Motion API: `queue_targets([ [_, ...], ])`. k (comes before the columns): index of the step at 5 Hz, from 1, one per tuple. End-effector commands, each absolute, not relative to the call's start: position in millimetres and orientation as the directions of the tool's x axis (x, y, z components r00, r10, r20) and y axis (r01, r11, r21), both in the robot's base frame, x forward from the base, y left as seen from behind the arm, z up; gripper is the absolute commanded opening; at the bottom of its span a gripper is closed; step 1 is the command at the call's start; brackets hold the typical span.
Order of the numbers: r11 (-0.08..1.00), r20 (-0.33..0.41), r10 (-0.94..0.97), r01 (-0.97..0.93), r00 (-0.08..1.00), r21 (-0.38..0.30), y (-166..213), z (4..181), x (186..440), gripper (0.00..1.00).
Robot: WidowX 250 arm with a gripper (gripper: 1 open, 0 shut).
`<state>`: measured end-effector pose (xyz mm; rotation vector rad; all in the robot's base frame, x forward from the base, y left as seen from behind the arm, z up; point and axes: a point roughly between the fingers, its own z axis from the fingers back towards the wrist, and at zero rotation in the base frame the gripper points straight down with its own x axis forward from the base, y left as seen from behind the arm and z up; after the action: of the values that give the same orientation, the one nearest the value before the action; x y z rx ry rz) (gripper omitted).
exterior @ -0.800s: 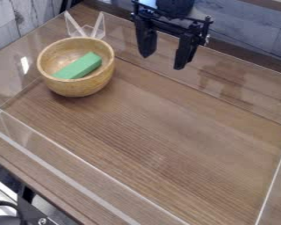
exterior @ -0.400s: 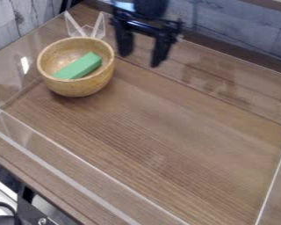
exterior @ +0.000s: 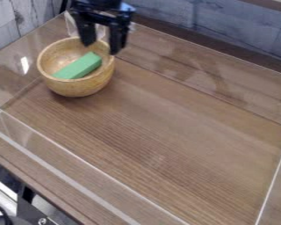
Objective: Move green stick from inside the wooden bowl to the table next to it
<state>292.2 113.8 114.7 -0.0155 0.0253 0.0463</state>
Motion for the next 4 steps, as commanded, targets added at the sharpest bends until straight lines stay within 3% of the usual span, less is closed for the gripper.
queue_targets([
  [1, 1.000, 0.040, 0.016, -0.017, 0.999, 0.014, 145.9, 126.9, 303.0, 1.00],
  [4, 0.996, 0.026, 0.092, -0.093, 0.995, 0.017, 192.1, 99.9, 303.5, 1.00],
])
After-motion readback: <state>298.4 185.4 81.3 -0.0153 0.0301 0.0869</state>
